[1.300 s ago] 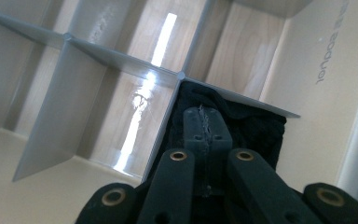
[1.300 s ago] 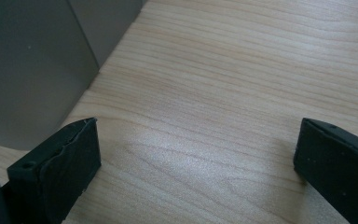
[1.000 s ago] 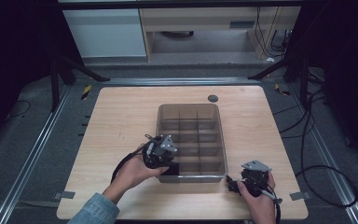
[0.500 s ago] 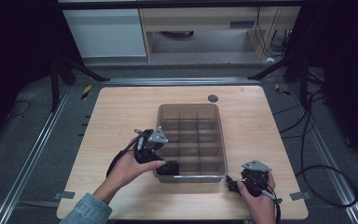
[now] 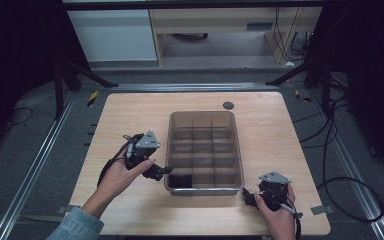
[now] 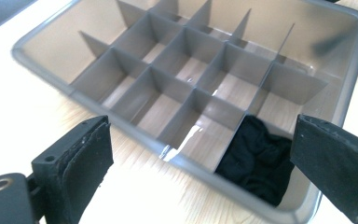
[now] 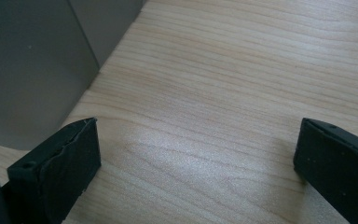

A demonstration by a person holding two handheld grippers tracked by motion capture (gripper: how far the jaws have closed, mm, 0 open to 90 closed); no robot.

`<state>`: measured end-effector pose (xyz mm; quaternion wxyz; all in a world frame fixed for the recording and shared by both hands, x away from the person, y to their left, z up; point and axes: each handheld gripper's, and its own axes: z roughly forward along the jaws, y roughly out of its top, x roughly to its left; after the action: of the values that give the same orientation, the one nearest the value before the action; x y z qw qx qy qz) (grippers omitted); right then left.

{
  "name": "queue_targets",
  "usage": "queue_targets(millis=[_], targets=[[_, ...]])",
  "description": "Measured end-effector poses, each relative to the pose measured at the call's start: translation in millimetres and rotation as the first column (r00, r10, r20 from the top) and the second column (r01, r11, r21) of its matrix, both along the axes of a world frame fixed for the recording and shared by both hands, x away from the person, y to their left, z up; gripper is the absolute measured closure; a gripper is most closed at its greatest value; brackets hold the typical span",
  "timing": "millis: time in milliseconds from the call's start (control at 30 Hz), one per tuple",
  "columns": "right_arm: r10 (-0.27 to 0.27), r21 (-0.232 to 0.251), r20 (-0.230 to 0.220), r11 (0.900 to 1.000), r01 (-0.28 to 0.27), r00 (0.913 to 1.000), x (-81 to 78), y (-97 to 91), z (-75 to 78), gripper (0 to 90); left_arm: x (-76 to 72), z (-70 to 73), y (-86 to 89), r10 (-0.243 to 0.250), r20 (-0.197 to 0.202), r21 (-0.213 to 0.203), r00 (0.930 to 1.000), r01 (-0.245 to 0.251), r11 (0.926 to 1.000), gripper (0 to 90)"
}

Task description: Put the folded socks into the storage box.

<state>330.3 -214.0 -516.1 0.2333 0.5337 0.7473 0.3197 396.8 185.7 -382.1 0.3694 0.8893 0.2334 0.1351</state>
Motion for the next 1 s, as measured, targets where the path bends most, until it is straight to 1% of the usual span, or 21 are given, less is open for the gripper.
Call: queue_targets(millis=[67,133,200,233,267,400,467,533,600,667,767,933,967,1000], targets=[[0.000,0.000,0.000,1.0000,0.000,1.0000,-0.1,0.0,0.0,0.8,0.6,0.4,9.2,0.018,0.008,0.018,0.9998,-0.018,0.9997,4.4],[-0.001,0.001,0.000,1.0000,0.001,1.0000,0.0,0.1,0.0,0.8,1.1,-0.2,16.4,0.029,0.009,0.021,0.9995,-0.029,0.9993,4.5],[-0.001,0.001,0.000,1.0000,0.001,1.0000,0.0,0.1,0.0,0.8,1.4,-2.3,25.2,0.043,0.011,0.019,0.9990,-0.044,0.9989,4.4],[0.000,0.001,0.000,1.0000,0.000,1.0000,-0.1,0.0,0.0,0.8,1.8,-4.9,33.4,0.063,0.012,0.014,0.9980,-0.063,0.9979,4.4],[0.000,0.001,0.000,1.0000,0.000,1.0000,-0.1,0.0,0.0,0.8,1.8,-4.9,33.4,0.063,0.012,0.014,0.9980,-0.063,0.9979,4.5],[-0.002,0.001,-0.001,1.0000,0.002,1.0000,-0.3,0.2,0.1,0.7,1.5,-14.3,58.1,0.111,0.010,0.015,0.9938,-0.111,0.9937,4.5],[-0.002,0.001,-0.001,1.0000,0.002,1.0000,-0.3,0.2,0.1,0.8,1.4,-16.1,60.7,0.116,0.011,0.018,0.9932,-0.117,0.9930,4.5],[-0.002,0.001,-0.001,1.0000,0.002,1.0000,-0.3,0.2,0.1,0.8,1.3,-21.7,68.5,0.131,0.018,0.037,0.9912,-0.132,0.9906,4.5],[-0.001,0.001,-0.001,1.0000,0.001,1.0000,-0.3,0.1,0.1,0.7,0.4,-27.8,78.9,0.151,0.011,0.035,0.9884,-0.152,0.9878,4.5],[-0.002,0.001,-0.001,1.0000,0.002,1.0000,-0.3,0.2,0.1,0.7,0.1,-30.0,82.1,0.159,0.009,0.036,0.9873,-0.159,0.9866,4.6],[0.000,0.000,-0.001,1.0000,0.000,1.0000,-0.3,0.1,0.1,0.7,0.0,-37.6,91.0,0.174,0.000,0.058,0.9848,-0.174,0.9831,4.5],[0.000,0.001,-0.001,1.0000,0.000,1.0000,-0.3,0.1,0.1,0.7,1.7,-49.5,106.2,0.203,-0.016,0.074,0.9791,-0.201,0.9768,4.5],[0.000,0.000,-0.001,1.0000,0.000,1.0000,-0.3,0.1,0.1,0.7,3.0,-53.8,111.2,0.217,-0.024,0.072,0.9759,-0.215,0.9740,4.5],[0.000,0.000,-0.001,1.0000,0.000,1.0000,-0.3,0.1,0.1,0.7,3.0,-53.8,111.2,0.217,-0.024,0.072,0.9759,-0.215,0.9740,4.5]])
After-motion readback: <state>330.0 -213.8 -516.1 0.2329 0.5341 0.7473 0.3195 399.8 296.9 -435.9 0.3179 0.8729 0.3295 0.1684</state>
